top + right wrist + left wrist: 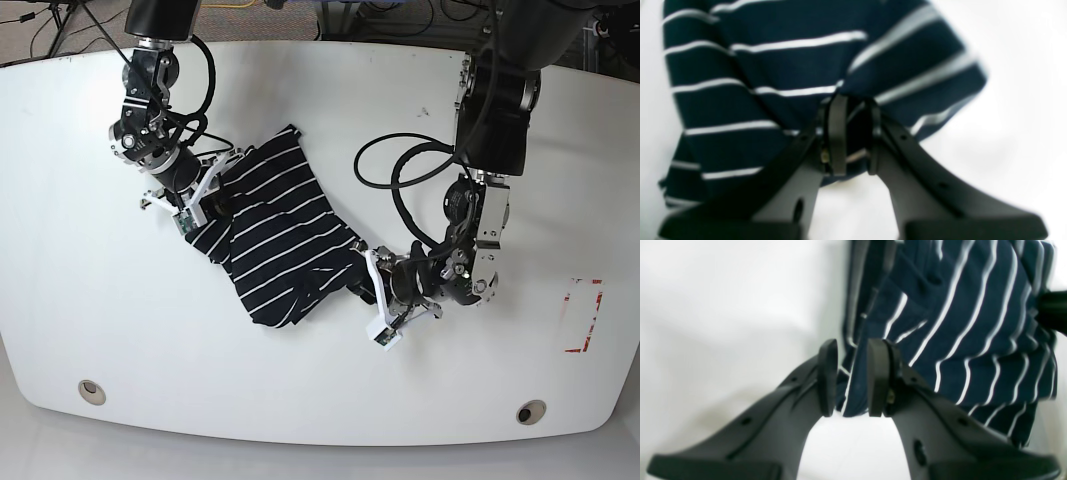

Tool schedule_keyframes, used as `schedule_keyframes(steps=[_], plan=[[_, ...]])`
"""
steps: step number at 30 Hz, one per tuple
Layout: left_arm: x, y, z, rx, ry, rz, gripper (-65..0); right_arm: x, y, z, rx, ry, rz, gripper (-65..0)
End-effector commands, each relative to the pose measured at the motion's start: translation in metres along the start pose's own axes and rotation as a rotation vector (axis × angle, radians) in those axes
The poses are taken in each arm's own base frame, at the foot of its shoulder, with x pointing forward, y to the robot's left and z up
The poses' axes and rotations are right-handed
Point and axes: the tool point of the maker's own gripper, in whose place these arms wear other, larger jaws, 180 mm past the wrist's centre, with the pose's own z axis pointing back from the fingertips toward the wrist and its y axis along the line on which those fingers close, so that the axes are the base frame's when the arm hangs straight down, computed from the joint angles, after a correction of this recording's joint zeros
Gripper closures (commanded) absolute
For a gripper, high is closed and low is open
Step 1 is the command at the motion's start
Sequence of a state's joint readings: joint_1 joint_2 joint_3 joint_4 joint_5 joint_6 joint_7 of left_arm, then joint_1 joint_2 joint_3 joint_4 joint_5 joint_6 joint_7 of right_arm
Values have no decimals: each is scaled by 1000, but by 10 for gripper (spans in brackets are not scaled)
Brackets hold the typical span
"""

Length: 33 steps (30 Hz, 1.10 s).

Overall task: Layout the t-shirt on the table in an organized manner, then fold the t-shirt properly
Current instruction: 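Grasp the bundle's edges with both grippers and fold it over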

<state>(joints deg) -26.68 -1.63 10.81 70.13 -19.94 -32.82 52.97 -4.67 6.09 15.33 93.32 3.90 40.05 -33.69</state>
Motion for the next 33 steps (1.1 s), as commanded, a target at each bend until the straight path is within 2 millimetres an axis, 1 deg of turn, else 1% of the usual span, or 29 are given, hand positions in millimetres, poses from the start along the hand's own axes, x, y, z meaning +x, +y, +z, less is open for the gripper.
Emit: schedule_keyframes(steps=[1,2,3,4,6,8,10,12,16,17,20,24,25,26,27,28,29,31,33], plan=[[41,-4,17,11,-113,-61,-140,50,-7,14,-36,-107,73,-89],[45,-7,21,15,-130,-73,-140,60,-8,16,-45,-123,86,-90],[45,-9,22,15,-136,-79,-140,67,-9,17,-51,-131,94,-92],[45,-13,25,16,-145,-86,-140,75,-11,18,-60,-141,105,-92],[39,-24,26,5,-152,-94,-140,85,-15,18,-73,-149,118,-92],[34,-32,25,-5,-154,-94,-140,94,-20,16,-79,-158,124,-92],[25,-44,22,-26,-152,-80,-140,98,-24,11,-78,-159,116,-92],[15,-61,14,-61,-145,-50,-140,97,-28,3,-70,-149,101,-92],[1,-82,5,-105,-130,-9,-140,90,-35,-14,-50,-115,60,-89],[-3,-92,1,-125,-124,-1,-140,85,-37,-19,-44,-103,43,-89],[-12,-115,-6,-170,-107,-1,-140,73,-44,-27,-34,-96,20,-89],[-28,-134,-15,-213,-68,11,-140,57,-45,-36,-11,-116,-29,-89],[-34,-137,-19,-223,-55,18,-140,49,-44,-37,-8,-115,-45,-89],[-36,-139,-21,-228,-51,21,-140,45,-43,-38,-4,-115,-53,-89],[-41,-142,-26,-242,-47,33,-140,36,-45,-37,-5,-107,-60,-89],[-42,-143,-28,-247,-47,36,-140,33,-45,-38,-2,-100,-63,-89],[-47,-144,-33,-255,-44,53,-140,27,-45,-37,-2,-88,-67,-89],[-56,-143,-39,-260,-40,83,-140,18,-42,-37,2,-72,-73,-87],[-63,-137,-46,-259,-28,108,-140,5,-37,-35,9,-49,-84,-87]])
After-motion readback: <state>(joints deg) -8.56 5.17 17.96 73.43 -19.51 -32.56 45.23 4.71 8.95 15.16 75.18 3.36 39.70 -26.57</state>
